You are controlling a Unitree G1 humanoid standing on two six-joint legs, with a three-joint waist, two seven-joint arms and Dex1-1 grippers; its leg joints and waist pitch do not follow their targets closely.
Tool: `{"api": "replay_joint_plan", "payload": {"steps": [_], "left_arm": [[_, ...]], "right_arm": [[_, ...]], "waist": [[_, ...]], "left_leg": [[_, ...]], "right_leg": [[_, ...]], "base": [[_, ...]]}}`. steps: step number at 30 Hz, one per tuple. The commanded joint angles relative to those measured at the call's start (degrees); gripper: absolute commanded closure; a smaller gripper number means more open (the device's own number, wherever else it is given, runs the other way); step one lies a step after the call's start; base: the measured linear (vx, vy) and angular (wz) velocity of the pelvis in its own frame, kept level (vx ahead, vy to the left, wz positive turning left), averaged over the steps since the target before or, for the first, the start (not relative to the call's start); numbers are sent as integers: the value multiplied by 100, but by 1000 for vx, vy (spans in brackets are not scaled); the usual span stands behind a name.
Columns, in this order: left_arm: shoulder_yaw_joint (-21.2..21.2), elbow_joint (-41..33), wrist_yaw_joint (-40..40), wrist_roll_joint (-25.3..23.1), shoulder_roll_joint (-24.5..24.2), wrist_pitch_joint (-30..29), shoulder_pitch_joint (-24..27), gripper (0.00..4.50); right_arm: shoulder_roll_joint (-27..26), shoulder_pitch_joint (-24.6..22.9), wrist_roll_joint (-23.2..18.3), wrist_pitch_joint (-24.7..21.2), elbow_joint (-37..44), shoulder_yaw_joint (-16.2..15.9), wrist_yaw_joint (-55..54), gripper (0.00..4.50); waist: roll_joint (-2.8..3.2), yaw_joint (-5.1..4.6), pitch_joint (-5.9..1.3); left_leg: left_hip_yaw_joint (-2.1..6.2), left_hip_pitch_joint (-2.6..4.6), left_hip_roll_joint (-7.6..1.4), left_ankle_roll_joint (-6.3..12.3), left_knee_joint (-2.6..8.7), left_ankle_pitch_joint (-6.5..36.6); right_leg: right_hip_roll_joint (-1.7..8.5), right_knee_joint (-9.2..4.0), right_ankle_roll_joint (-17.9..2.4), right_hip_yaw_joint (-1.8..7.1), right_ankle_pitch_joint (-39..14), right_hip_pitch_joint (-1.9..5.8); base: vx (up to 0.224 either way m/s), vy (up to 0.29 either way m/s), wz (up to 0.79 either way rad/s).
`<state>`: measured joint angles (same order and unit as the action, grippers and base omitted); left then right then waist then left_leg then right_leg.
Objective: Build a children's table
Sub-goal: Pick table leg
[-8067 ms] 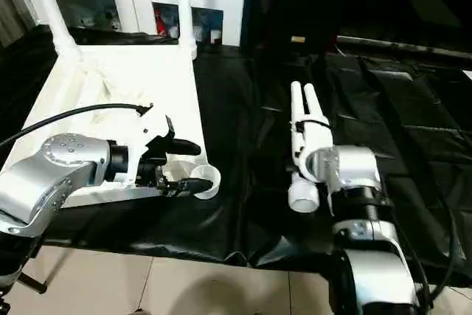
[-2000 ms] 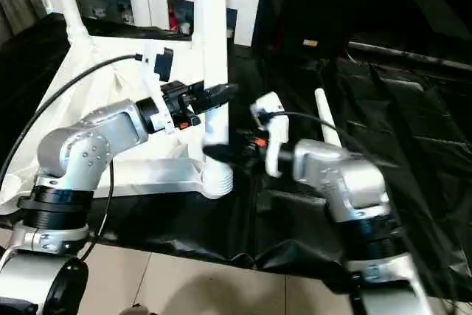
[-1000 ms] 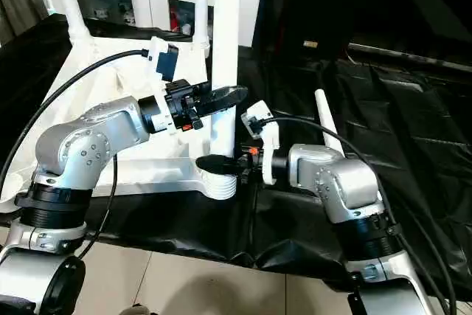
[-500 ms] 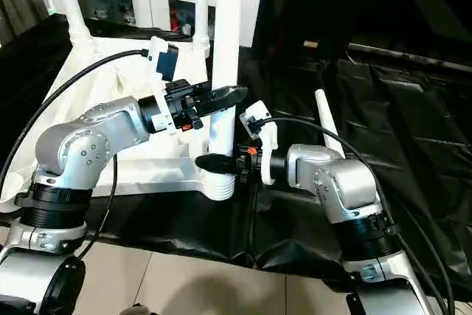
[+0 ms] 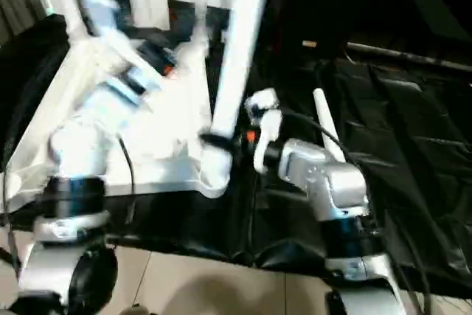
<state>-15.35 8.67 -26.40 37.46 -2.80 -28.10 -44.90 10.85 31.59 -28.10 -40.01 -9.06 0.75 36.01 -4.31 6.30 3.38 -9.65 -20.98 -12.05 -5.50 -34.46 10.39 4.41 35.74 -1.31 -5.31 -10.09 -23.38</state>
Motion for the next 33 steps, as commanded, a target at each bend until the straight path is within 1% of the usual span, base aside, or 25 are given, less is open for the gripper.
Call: {"api": "replay_joint_plan", "payload": {"steps": [1, 2, 3, 4, 5, 6, 8, 9, 10, 11, 12, 13, 16, 17, 18, 20, 21, 22, 23, 26, 27, 28, 30, 32, 33], "left_arm": [[701, -22, -647, -622, -471, 17, 246, 155], [997, -51, -888, -885, -700, 86, 361, 155], [1039, -55, -922, -923, -733, 96, 378, 155], [1761, -102, -1459, -1519, -1329, 263, 639, 155], [1958, -105, -1605, -1673, -1498, 315, 712, 155], [2145, -100, -1740, -1813, -1665, 366, 781, 155], [2749, -108, -2306, -2215, -2246, 545, 1072, 155], [2929, -110, -2474, -2329, -2425, 578, 1163, 155], [3193, -46, -2724, -2616, -2682, 847, 1313, 155], [3292, -7, -2798, -2705, -2774, 856, 1348, 155], [3391, 47, -2887, -2801, -2868, 881, 1385, 155], [3448, 94, -2960, -2870, -2924, 945, 1411, 155], [3531, 179, -3149, -2943, -3014, 1033, 1467, 155], [3552, 222, -3222, -2931, -3042, 1043, 1476, 155], [3578, 295, -3300, -2933, -3068, 1090, 1476, 155], [3608, 432, -3346, -2973, -3072, 1193, 1435, 185], [3615, 474, -3350, -2988, -3069, 1220, 1421, 185], [3633, 569, -3365, -3021, -3063, 1285, 1391, 195], [3656, 707, -3372, -3111, -3046, 1428, 1348, 205], [3692, 1104, -3443, -3295, -2976, 1764, 1232, 232], [3696, 1161, -3471, -3312, -2970, 1793, 1213, 234], [3716, 1231, -3522, -3337, -2973, 1828, 1186, 242], [3765, 1377, -3616, -3383, -2986, 1922, 1134, 270], [3769, 1614, -3704, -3402, -2963, 2023, 1049, 279], [3765, 1646, -3719, -3401, -2953, 2038, 1041, 287]], "right_arm": [[52, 133, 367, 493, -126, 72, -361, 259], [121, 127, 564, 641, -161, -38, -380, 259], [131, 126, 592, 663, -166, -54, -383, 259], [301, 36, 939, 957, -167, -330, -265, 259], [330, 6, 1015, 1034, -166, -383, -237, 259], [351, -31, 1074, 1105, -160, -428, -200, 259], [433, -152, 1132, 1074, -118, -494, -185, 259], [471, -190, 1160, 1091, -106, -526, -187, 259], [514, -262, 1141, 1080, -59, -555, -144, 259], [527, -288, 1146, 1090, -36, -560, -145, 259], [539, -319, 1141, 1086, -1, -566, -138, 259], [542, -343, 1125, 1068, 28, -568, -119, 259], [539, -389, 1121, 1074, 64, -572, -97, 259], [546, -413, 1139, 1113, 61, -574, -93, 259], [555, -445, 1173, 1163, 56, -575, -72, 259], [569, -471, 1201, 1205, 52, -579, -43, 259], [572, -477, 1200, 1209, 55, -579, -40, 259], [580, -487, 1194, 1214, 62, -581, -37, 259], [588, -499, 1182, 1214, 74, -581, -37, 259], [597, -546, 1170, 1207, 123, -582, -10, 259], [600, -557, 1171, 1205, 137, -585, 2, 259], [607, -572, 1172, 1203, 157, -591, 20, 259], [614, -599, 1180, 1201, 188, -591, 40, 259], [612, -629, 1178, 1190, 218, -575, 55, 259], [613, -639, 1175, 1189, 226, -574, 58, 259]], "waist": [[27, -5, -440], [38, 11, -445], [41, 2, -443], [64, -4, -447], [89, 7, -444], [67, -29, -435], [117, -10, -439], [114, -12, -429], [137, -23, -425], [128, -22, -419], [129, -39, -413], [157, -39, -413], [150, -36, -399], [164, -30, -388], [153, -36, -378], [149, -43, -370], [157, -37, -368], [150, -43, -373], [171, -41, -370], [172, -47, -384], [175, -49, -390], [193, -54, -389], [183, -60, -395], [200, -62, -404], [195, -62, -405]], "left_leg": [[-5, 33, -94, -88, 371, 414], [0, 60, -106, -110, 382, 397], [4, 50, -107, -107, 386, 376], [-6, 61, -98, -166, 383, 363], [13, 67, -111, -174, 394, 395], [-5, 61, -106, -171, 400, 413], [-5, 92, -113, -198, 406, 492], [6, 82, -115, -200, 417, 530], [0, 83, -113, -243, 422, 647], [3, 88, -114, -224, 428, 691], [-3, 81, -113, -254, 436, 765], [-7, 102, -113, -279, 435, 849], [1, 92, -119, -317, 443, 1016], [4, 91, -116, -323, 445, 1096], [5, 95, -111, -330, 451, 1206], [10, 109, -109, -342, 457, 1347], [11, 114, -103, -333, 456, 1367], [17, 110, -107, -338, 459, 1367], [21, 111, -100, -324, 462, 1388], [27, 112, -99, -320, 458, 1363], [30, 120, -111, -335, 460, 1367], [33, 114, -111, -341, 461, 1360], [31, 108, -109, -334, 456, 1319], [25, 112, -104, -319, 448, 1283], [25, 110, -106, -317, 450, 1273]], "right_leg": [[343, -385, -606, 300, -960, 348], [350, -383, -554, 300, -980, 337], [347, -389, -526, 301, -960, 339], [336, -349, -552, 310, -820, 352], [337, -352, -505, 302, -808, 341], [326, -346, -505, 316, -795, 339], [342, -334, -646, 326, -667, 337], [340, -333, -661, 320, -689, 337], [342, -323, -675, 327, -742, 341], [347, -361, -667, 329, -788, 338], [344, -351, -671, 338, -832, 348], [342, -366, -700, 337, -883, 330], [364, -376, -757, 335, -1093, 336], [375, -393, -749, 338, -1241, 332], [374, -416, -715, 336, -1426, 325], [374, -443, -665, 336, -1688, 315], [374, -465, -641, 336, -1757, 306], [374, -460, -624, 337, -1766, 314], [369, -477, -601, 333, -1816, 310], [366, -474, -591, 330, -1731, 313], [369, -457, -614, 330, -1692, 313], [368, -452, -657, 331, -1609, 315], [367, -431, -728, 332, -1467, 321], [360, -417, -778, 334, -1318, 325], [362, -414, -794, 336, -1278, 330]], "base": [[0, 0, 0], [0, 0, 0], [0, 0, 0], [0, 0, 0], [0, 0, 0], [0, 0, 0], [0, 0, 0], [0, 0, 0], [0, 0, 0], [0, 0, 0], [0, 0, 0], [0, 0, 0], [0, 0, 0], [0, 0, 0], [0, 0, 0], [0, 0, 0], [0, 0, 0], [0, 0, 0], [0, 0, 0], [0, 0, 0], [0, 0, 0], [0, 0, 0], [0, 0, 0], [0, 0, 0], [0, 0, 0]]}}
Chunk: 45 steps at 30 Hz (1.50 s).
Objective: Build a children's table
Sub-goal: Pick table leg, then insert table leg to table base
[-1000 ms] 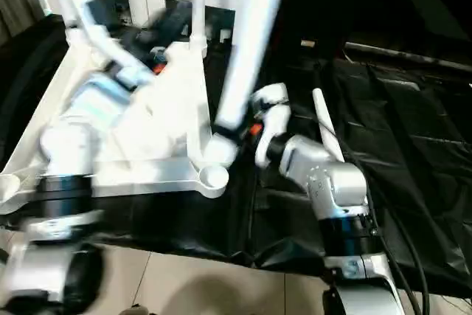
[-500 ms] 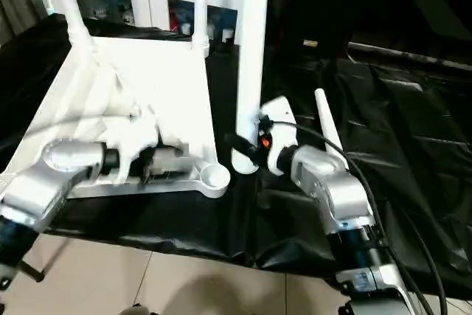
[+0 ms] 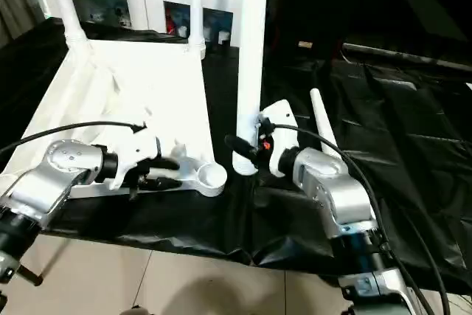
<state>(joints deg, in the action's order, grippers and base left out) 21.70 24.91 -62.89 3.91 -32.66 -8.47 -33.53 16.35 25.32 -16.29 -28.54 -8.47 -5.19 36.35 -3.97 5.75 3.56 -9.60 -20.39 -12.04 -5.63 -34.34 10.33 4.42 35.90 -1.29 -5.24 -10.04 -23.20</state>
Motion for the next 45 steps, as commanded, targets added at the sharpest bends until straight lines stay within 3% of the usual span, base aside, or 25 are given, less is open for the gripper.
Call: {"api": "replay_joint_plan", "payload": {"steps": [1, 6, 7, 11, 13, 18, 24, 25, 28, 32, 35, 36, 45], "left_arm": [[64, 46, -92, -52, 36, 89, -104, 301], [88, 301, -368, -126, 48, 253, -140, 336], [83, 368, -365, -148, 60, 288, -156, 363], [92, 544, -421, -216, 87, 391, -190, 375], [64, 611, -416, -249, 110, 436, -200, 412], [-21, 694, -412, -211, 176, 476, -212, 444], [-103, 693, -482, -169, 194, 520, -168, 444], [-126, 662, -527, -154, 192, 538, -129, 444], [-160, 642, -557, -119, 210, 543, -103, 450], [-206, 544, -416, -62, 402, 394, -72, 450], [-97, 446, -300, -164, 538, 367, -46, 450], [-48, 394, -232, -198, 620, 293, -32, 450], [-20, 226, -54, -263, 978, 90, -30, 450]], "right_arm": [[65, -15, -7, 41, 169, 20, 26, 259], [78, -43, -14, 23, 205, 8, 62, 259], [76, -44, -13, 23, 205, 11, 67, 259], [64, -38, 0, 19, 207, 14, 79, 259], [56, -29, 6, 16, 204, 13, 83, 259], [55, -8, -5, 7, 197, 5, 121, 259], [52, 36, -68, -59, 188, 27, 175, 259], [68, 34, -65, -60, 191, 23, 197, 259], [32, 55, -131, -108, 187, 66, 218, 259], [-64, 130, -529, -571, 332, 172, 390, 259], [-39, 164, -627, -812, 360, 76, 565, 259], [-29, 184, -599, -854, 334, 8, 607, 259], [-192, 380, -254, -388, -260, -145, 411, 259]], "waist": [[157, -6, -423], [173, -21, -414], [172, -26, -415], [179, -34, -400], [173, -32, -404], [158, -37, -406], [144, -41, -406], [115, -43, -404], [128, -42, -401], [118, -47, -403], [128, -36, -405], [102, -36, -405], [103, 3, -406]], "left_leg": [[24, 48, -113, -303, 440, 1271], [19, 52, -111, -290, 439, 1305], [22, 50, -113, -289, 439, 1325], [25, 61, -118, -285, 446, 1422], [29, 61, -121, -285, 447, 1416], [27, 45, -123, -266, 445, 1335], [16, 48, -118, -225, 439, 1269], [12, 49, -120, -219, 440, 1275], [16, 48, -123, -218, 442, 1275], [14, 50, -128, -179, 443, 1249], [15, 56, -137, -159, 440, 1220], [10, 55, -137, -158, 438, 1213], [3, 38, -121, -180, 433, 1114]], "right_leg": [[371, -423, -825, 327, -1252, 319], [375, -431, -878, 330, -1283, 316], [379, -432, -875, 328, -1325, 320], [385, -463, -836, 330, -1549, 304], [391, -463, -834, 332, -1550, 309], [391, -448, -862, 333, -1458, 315], [392, -441, -891, 338, -1396, 318], [392, -450, -874, 338, -1451, 316], [398, -455, -848, 337, -1537, 312], [389, -446, -882, 337, -1455, 315], [398, -447, -899, 339, -1424, 310], [395, -444, -901, 339, -1427, 308], [408, -464, -814, 339, -1578, 301]], "base": [[0, 0, 0], [0, 0, 0], [0, 0, 0], [0, 0, 0], [0, 0, 0], [0, 0, 0], [0, 0, 0], [0, 0, 0], [0, 0, 0], [0, 0, 0], [0, 0, 0], [0, 0, 0], [0, 0, 0]]}}
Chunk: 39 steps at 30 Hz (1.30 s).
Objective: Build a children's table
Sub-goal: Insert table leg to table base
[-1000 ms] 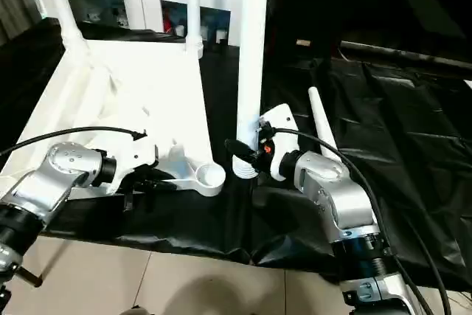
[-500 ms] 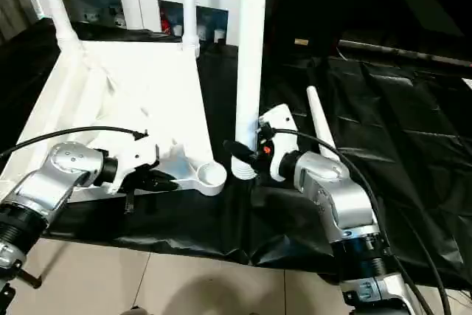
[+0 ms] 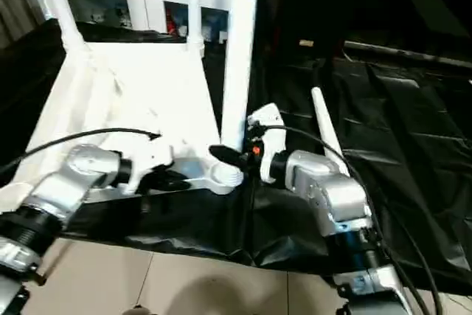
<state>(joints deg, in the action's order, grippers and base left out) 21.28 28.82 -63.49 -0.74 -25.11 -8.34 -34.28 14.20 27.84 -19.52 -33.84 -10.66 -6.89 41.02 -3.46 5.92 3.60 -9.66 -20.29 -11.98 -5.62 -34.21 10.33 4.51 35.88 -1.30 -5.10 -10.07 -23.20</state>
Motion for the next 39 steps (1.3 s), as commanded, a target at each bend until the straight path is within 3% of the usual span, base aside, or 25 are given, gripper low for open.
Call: {"api": "replay_joint_plan", "payload": {"steps": [1, 4, 6, 9, 10, 20, 39], "left_arm": [[-1, -175, 40, 155, 250, 86, 44, 450], [-8, -181, 53, 119, 229, 39, 34, 450], [-51, -155, 103, 110, 227, 5, 17, 405], [-72, -148, 111, 49, 173, 1, 19, 393], [-80, -147, 126, 34, 170, 37, 26, 364], [-139, -158, 43, 17, 48, 18, 91, 359], [-174, -127, -82, 24, -93, -1, 161, 359]], "right_arm": [[-41, 188, 136, 285, -225, 25, -103, 259], [-119, 246, 148, 371, -404, 87, -181, 259], [-125, 259, 169, 402, -433, 79, -172, 259], [-146, 268, 188, 458, -473, 84, -166, 259], [-152, 271, 187, 470, -484, 84, -167, 259], [-199, 305, 223, 609, -619, 93, -144, 259], [-248, 321, 254, 679, -690, 68, -132, 259]], "waist": [[49, -10, -411], [78, 1, -413], [72, 1, -414], [84, 9, -417], [77, 6, -414], [59, -35, -411], [90, -68, -405]], "left_leg": [[5, 29, -125, -176, 417, 1132], [10, 34, -124, -182, 422, 1125], [13, 24, -128, -173, 425, 1103], [12, 31, -130, -174, 427, 1114], [10, 28, -131, -172, 429, 1124], [14, 18, -124, -150, 432, 1163], [18, 23, -128, -170, 441, 1223]], "right_leg": [[407, -471, -802, 327, -1618, 299], [397, -463, -794, 327, -1594, 298], [395, -452, -805, 328, -1507, 308], [394, -445, -833, 326, -1452, 305], [391, -451, -837, 326, -1449, 307], [391, -463, -802, 323, -1555, 310], [393, -460, -851, 329, -1552, 303]], "base": [[0, 0, 0], [0, 0, 0], [0, 0, 0], [0, 0, 0], [0, 0, 0], [0, 0, 0], [0, 0, 0]]}}
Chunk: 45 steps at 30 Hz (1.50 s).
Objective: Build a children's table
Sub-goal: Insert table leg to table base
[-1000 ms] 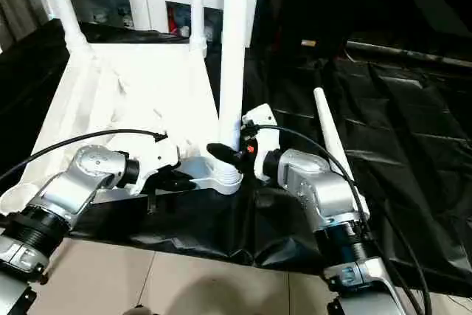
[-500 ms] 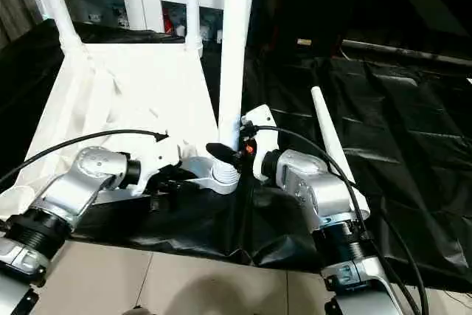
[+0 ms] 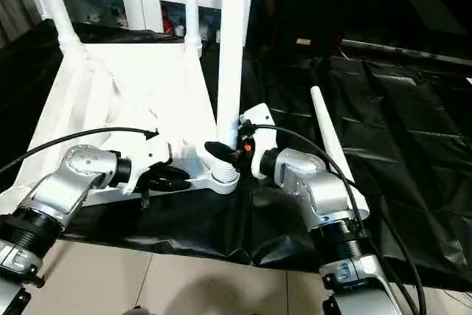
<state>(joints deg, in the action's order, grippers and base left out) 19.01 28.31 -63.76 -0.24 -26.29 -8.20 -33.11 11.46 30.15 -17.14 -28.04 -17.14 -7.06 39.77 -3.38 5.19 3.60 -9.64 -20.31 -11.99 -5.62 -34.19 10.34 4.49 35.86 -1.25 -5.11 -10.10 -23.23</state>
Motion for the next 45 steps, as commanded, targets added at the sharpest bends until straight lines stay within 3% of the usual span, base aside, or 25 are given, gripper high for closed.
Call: {"api": "replay_joint_plan", "payload": {"steps": [1, 10, 21, 24, 25, 28, 30, 31, 32, 33, 34, 35, 37, 38, 39, 40, 41, 42, 45], "left_arm": [[77, -92, -79, -38, 25, -24, 57, 388], [52, -29, -36, -53, 30, -75, 37, 448], [-61, -70, -39, 55, 97, -60, 36, 450], [-73, -61, 0, 53, 117, -50, 24, 450], [-87, -50, 33, 48, 129, -43, 9, 450], [-126, 14, 118, 36, 165, 9, -39, 450], [-134, 25, 131, 37, 172, 13, -47, 450], [-149, 48, 148, 39, 179, 25, -65, 450], [-180, 75, 192, 47, 195, 21, -86, 450], [-199, 91, 221, 52, 205, 18, -99, 450], [-202, 97, 231, 49, 207, 27, -104, 450], [-225, 141, 286, 37, 224, 59, -143, 450], [-235, 172, 315, 32, 235, 83, -170, 450], [-235, 172, 315, 32, 235, 83, -170, 450], [-239, 200, 333, 27, 242, 96, -191, 450], [-246, 279, 387, 4, 252, 134, -246, 450], [-244, 311, 399, -5, 253, 146, -267, 450], [-242, 332, 401, -12, 250, 154, -280, 450], [-240, 374, 389, -22, 249, 161, -303, 450]], "right_arm": [[29, 92, 17, 100, -47, 85, -3, 259], [26, 106, 30, 98, -73, 95, 12, 259], [95, 113, 90, -59, -281, -29, 152, 259], [32, 123, 83, 30, -400, 33, 85, 259], [-3, 135, 60, 88, -469, 78, 71, 259], [-100, 86, -69, 225, -679, 288, 19, 259], [-108, 43, -102, 237, -704, 325, 29, 259], [-123, -27, -156, 258, -746, 382, 51, 259], [-135, -124, -195, 297, -776, 433, 54, 259], [-144, -184, -218, 322, -793, 465, 52, 259], [-148, -211, -224, 338, -804, 477, 50, 259], [-175, -366, -252, 447, -870, 535, 39, 259], [-203, -445, -270, 524, -916, 573, 54, 259], [-203, -445, -270, 524, -916, 573, 54, 259], [-231, -504, -279, 602, -958, 609, 39, 259], [-317, -670, -278, 856, -1083, 709, -12, 259], [-367, -769, -272, 1012, -1153, 761, -46, 259], [-393, -837, -255, 1116, -1197, 775, -68, 259], [-389, -963, -113, 1345, -1239, 664, -96, 259]], "waist": [[78, 6, -403], [78, 6, -403], [68, 0, -399], [68, 1, -396], [102, 7, -398], [114, -1, -395], [95, -6, -394], [159, 12, -398], [177, 11, -399], [139, 7, -404], [138, 17, -408], [210, 32, -411], [174, 31, -409], [213, 35, -408], [207, 29, -404], [316, 51, -409], [261, 43, -404], [311, 60, -405], [301, 33, -391]], "left_leg": [[16, 29, -126, -171, 441, 1238], [15, 29, -128, -163, 440, 1236], [14, 27, -130, -151, 442, 1243], [13, 27, -131, -150, 442, 1245], [18, 30, -130, -161, 442, 1245], [24, 32, -128, -185, 448, 1357], [20, 32, -126, -183, 445, 1397], [28, 39, -126, -185, 447, 1375], [29, 38, -124, -188, 446, 1404], [21, 37, -126, -171, 443, 1413], [22, 37, -124, -162, 445, 1400], [29, 37, -124, -158, 445, 1390], [25, 37, -119, -141, 448, 1443], [21, 47, -122, -139, 450, 1479], [28, 40, -121, -140, 453, 1506], [30, 59, -118, -160, 451, 1606], [36, 54, -118, -161, 458, 1727], [49, 53, -116, -176, 464, 1768], [53, 70, -110, -154, 477, 1929]], "right_leg": [[393, -461, -847, 328, -1580, 302], [396, -463, -848, 332, -1597, 300], [397, -465, -854, 331, -1623, 297], [399, -472, -855, 332, -1655, 295], [403, -463, -864, 333, -1638, 293], [401, -476, -873, 326, -1707, 292], [403, -496, -853, 326, -1778, 295], [406, -486, -862, 328, -1738, 293], [398, -489, -875, 328, -1683, 295], [396, -490, -895, 327, -1623, 296], [394, -487, -905, 324, -1609, 304], [400, -482, -931, 325, -1562, 303], [390, -492, -935, 317, -1601, 309], [390, -510, -932, 319, -1628, 291], [389, -505, -932, 316, -1660, 296], [401, -530, -937, 319, -1708, 278], [405, -545, -928, 310, -1803, 288], [410, -544, -926, 305, -1853, 297], [390, -578, -880, 294, -2067, 289]], "base": [[0, 0, 0], [0, 0, 0], [0, 0, 0], [0, 0, 0], [0, 0, 0], [0, 0, 0], [0, 0, 0], [0, 0, 0], [0, 0, 0], [0, 0, 0], [0, 0, 0], [0, 0, 0], [0, 0, 0], [0, 0, 0], [0, 0, 0], [0, 0, 0], [0, 0, 0], [0, 0, 0], [0, 0, 0]]}}
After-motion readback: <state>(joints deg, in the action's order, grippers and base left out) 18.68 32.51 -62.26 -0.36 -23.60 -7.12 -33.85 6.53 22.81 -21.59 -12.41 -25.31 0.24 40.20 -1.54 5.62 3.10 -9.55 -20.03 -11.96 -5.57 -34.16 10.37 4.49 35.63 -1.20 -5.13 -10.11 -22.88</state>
